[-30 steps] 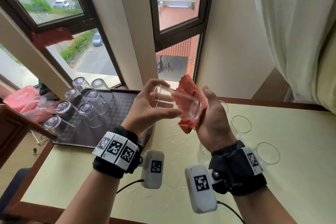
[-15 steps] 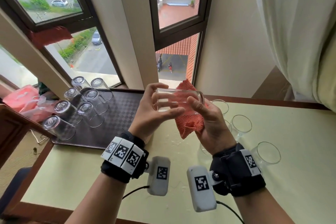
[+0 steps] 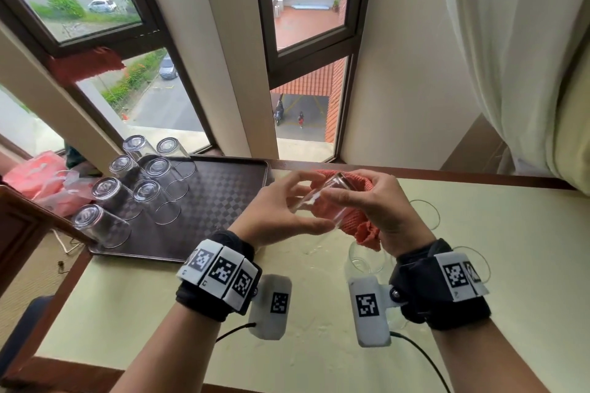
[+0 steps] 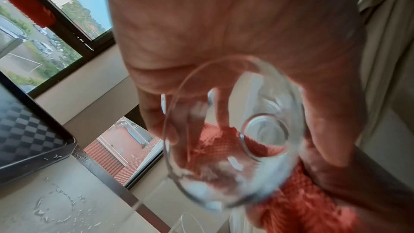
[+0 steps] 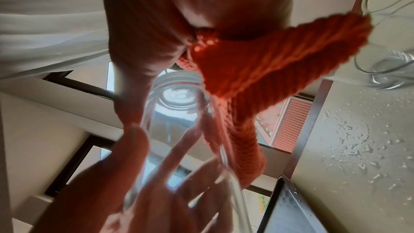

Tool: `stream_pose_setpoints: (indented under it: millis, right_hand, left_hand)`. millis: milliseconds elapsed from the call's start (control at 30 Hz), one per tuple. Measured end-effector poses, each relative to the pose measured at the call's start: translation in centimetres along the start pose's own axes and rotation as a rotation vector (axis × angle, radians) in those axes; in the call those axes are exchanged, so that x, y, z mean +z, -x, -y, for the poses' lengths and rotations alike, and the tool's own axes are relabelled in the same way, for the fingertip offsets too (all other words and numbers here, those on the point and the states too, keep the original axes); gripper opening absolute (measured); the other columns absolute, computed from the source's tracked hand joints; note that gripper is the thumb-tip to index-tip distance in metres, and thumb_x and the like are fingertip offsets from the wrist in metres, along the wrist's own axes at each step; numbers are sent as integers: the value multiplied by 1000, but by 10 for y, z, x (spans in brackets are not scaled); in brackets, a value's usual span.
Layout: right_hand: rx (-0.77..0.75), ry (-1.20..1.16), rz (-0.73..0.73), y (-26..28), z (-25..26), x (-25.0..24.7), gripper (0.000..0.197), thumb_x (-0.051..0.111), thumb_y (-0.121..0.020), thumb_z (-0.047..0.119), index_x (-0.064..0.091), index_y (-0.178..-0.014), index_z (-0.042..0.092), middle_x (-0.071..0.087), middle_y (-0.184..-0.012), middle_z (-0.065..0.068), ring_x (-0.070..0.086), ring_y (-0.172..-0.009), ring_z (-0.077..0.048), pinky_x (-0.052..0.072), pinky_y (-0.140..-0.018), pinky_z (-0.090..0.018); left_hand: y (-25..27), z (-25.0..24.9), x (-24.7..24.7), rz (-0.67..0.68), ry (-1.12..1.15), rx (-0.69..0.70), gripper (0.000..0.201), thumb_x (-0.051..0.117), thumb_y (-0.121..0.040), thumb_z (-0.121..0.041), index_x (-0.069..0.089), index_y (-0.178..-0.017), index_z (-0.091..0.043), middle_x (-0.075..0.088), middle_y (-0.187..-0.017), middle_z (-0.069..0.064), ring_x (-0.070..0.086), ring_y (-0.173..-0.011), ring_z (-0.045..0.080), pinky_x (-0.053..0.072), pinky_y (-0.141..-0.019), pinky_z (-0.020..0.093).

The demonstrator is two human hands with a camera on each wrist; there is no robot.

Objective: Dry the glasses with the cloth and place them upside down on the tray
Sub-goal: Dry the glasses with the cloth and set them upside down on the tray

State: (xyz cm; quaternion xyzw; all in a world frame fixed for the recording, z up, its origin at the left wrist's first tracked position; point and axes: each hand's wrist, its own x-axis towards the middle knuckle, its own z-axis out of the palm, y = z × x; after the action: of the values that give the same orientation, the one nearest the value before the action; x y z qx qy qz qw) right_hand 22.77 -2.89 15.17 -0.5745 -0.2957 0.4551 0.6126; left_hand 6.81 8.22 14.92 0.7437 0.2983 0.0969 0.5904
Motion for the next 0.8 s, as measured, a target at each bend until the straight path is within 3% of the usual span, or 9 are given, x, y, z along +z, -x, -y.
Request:
stream_pose_setpoints:
  millis: [100, 233, 300, 400, 467, 567, 633, 800]
  right_hand:
    - [11, 52, 23, 0, 1, 0, 59, 86, -51, 31, 69, -100, 3, 74, -96, -19, 73, -84, -33, 60, -78, -39]
    - [13, 22, -20, -2, -2, 5, 65, 84, -53, 40, 69, -103, 2, 73, -100, -22, 72, -92, -41, 60, -81, -44]
    - [52, -97, -34, 0, -3, 7, 68, 76, -62, 49, 68, -108, -1, 71, -104, -26, 70, -94, -43, 59, -81, -45]
    - [94, -264, -32, 2, -8, 10, 69, 59, -81, 59, 66, -121, 3, 69, -117, -25, 66, -108, -43, 55, -93, -53]
    - [74, -312, 24, 3, -13, 14, 78, 64, -77, 67, 64, -126, 7, 66, -124, -23, 63, -115, -40, 52, -97, -54]
    - [38, -281, 169, 4, -21, 19, 93, 81, -63, 67, 57, -134, 11, 68, -116, -15, 66, -101, -28, 59, -81, -43]
    - [41, -278, 227, 4, -23, 22, 101, 89, -59, 57, 50, -138, 9, 68, -112, -11, 67, -97, -24, 58, -71, -34]
    - [39, -275, 248, 1, -27, 28, 96, 95, -53, 40, 53, -133, 7, 69, -106, -10, 69, -94, -25, 58, -70, -30]
  left_hand:
    - [2, -1, 7, 54, -14, 20, 89, 93, -58, -39, 50, -135, -29, 69, -124, 4, 71, -105, 17, 57, -96, 44]
    - [4, 2, 14, 13, -19, 32, 75, 90, -71, -19, 50, -133, -27, 65, -125, 2, 66, -114, 18, 59, -90, 39]
    - [3, 6, 15, -45, 21, 27, 71, 90, -70, -21, 55, -131, -20, 68, -121, 2, 68, -112, 19, 59, -91, 40]
    - [-1, 9, 15, -162, 137, 17, 82, 94, -59, -39, 58, -128, -13, 73, -114, 6, 72, -101, 20, 59, -91, 43]
    - [-4, 9, 15, -230, 225, 14, 81, 88, -59, -47, 59, -127, -13, 73, -115, 5, 72, -102, 18, 57, -91, 37]
    - [-9, 5, 15, -260, 389, -9, 66, 76, -75, -42, 56, -131, -13, 70, -120, 6, 69, -109, 19, 55, -90, 36]
    - [-10, 4, 16, -260, 478, -13, 58, 70, -82, -41, 57, -131, -13, 69, -120, 12, 68, -108, 27, 56, -91, 43]
    - [-9, -1, 28, -288, 662, -24, 63, 66, -84, -47, 51, -137, -17, 68, -119, 15, 68, -105, 30, 56, -83, 37]
